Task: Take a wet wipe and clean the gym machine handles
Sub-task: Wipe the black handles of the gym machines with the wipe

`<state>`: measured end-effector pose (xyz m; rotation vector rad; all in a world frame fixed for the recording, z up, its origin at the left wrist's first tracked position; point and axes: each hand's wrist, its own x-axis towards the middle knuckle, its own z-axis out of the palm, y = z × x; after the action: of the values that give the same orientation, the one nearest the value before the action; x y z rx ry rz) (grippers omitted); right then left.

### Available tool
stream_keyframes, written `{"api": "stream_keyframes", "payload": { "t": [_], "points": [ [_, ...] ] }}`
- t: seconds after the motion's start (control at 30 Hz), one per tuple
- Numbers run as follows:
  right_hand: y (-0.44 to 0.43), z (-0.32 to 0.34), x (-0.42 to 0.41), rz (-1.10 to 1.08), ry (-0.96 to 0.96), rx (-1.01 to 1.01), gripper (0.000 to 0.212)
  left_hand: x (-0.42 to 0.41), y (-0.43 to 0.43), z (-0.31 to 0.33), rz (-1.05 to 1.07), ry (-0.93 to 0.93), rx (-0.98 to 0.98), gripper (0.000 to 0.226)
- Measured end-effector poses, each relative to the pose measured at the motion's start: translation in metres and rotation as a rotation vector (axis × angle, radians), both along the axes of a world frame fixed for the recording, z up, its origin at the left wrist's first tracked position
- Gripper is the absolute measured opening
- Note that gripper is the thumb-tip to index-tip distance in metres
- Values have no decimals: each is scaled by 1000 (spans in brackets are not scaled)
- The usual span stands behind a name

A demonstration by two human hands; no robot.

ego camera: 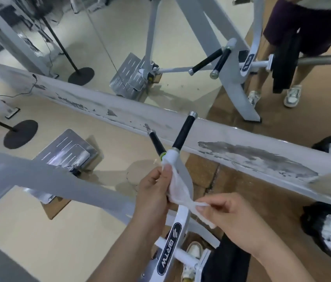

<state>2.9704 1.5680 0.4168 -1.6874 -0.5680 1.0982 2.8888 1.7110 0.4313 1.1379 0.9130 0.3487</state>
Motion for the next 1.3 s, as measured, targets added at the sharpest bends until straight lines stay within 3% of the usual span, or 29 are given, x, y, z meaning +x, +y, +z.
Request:
{"api": "stream_keyframes", "payload": {
  "t": [0.1,0.27,0.33,0.5,0.57,0.67,0.73,0.8,0.9,1.03,1.17,1.3],
  "points": [
    [46,-27,37,-127,55,-4,15,34,49,-35,11,-23,27,12],
    [100,-64,81,-315,684,211,18,61,100,-82,-28,-67,71,22],
    [124,-87,94,-469,825,318,16,68,110,-96,-87,-2,117,23],
    [165,-121,106,-631,844,405,33,81,112,-126,-293,122,197,17],
    [172,-129,106,-648,793,384,24,87,114,-134,-333,130,298,19],
    [177,-144,108,-587,475,240,16,98,124,-146,-386,118,668,18],
    [179,-149,112,-465,242,150,17,106,131,-149,-460,85,887,10],
    [178,-149,119,-332,196,117,25,108,136,-155,-418,82,980,14],
    [171,-141,131,-109,144,19,43,113,142,-159,-294,117,876,23],
    [169,-147,138,83,-160,-71,23,117,149,-169,-286,112,759,21],
    [179,-165,130,-117,-338,-13,23,116,153,-179,-258,224,733,13],
    [186,-183,121,-365,-328,49,31,120,158,-184,-236,298,676,12]
  ]
}}
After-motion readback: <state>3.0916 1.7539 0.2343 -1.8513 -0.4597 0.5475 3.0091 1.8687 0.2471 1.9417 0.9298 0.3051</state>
